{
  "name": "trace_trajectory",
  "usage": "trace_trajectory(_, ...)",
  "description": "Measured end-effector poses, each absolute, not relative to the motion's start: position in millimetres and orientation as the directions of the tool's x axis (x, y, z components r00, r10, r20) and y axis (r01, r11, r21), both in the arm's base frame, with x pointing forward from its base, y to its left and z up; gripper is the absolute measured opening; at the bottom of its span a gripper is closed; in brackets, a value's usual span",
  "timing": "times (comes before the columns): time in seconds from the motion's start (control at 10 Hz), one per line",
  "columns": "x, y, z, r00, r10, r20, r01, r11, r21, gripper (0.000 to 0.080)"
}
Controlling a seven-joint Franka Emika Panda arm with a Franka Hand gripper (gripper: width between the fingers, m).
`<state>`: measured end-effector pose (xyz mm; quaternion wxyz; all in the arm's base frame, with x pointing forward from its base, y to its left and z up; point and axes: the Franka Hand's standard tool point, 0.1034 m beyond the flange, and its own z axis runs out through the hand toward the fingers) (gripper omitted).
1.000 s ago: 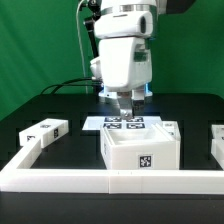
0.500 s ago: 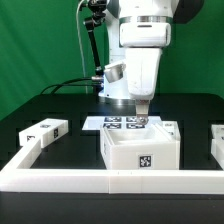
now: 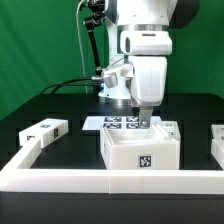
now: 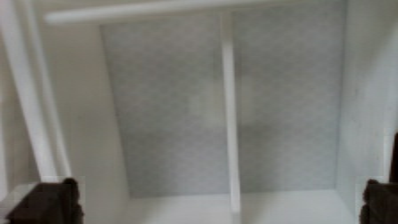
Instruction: Assemble cabinet
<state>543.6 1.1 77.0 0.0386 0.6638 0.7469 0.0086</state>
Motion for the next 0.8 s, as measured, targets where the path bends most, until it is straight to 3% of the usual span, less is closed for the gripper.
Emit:
trace_trajectory(0.5, 543, 1, 75.5, -0.125, 0.991, -0.051, 0.99, 0.128, 0.062, 0.0797)
trace_trajectory(0.8, 514, -3, 69.5, -0.138, 0.989, -0.048, 0.99, 0.139, 0.035, 0.0797)
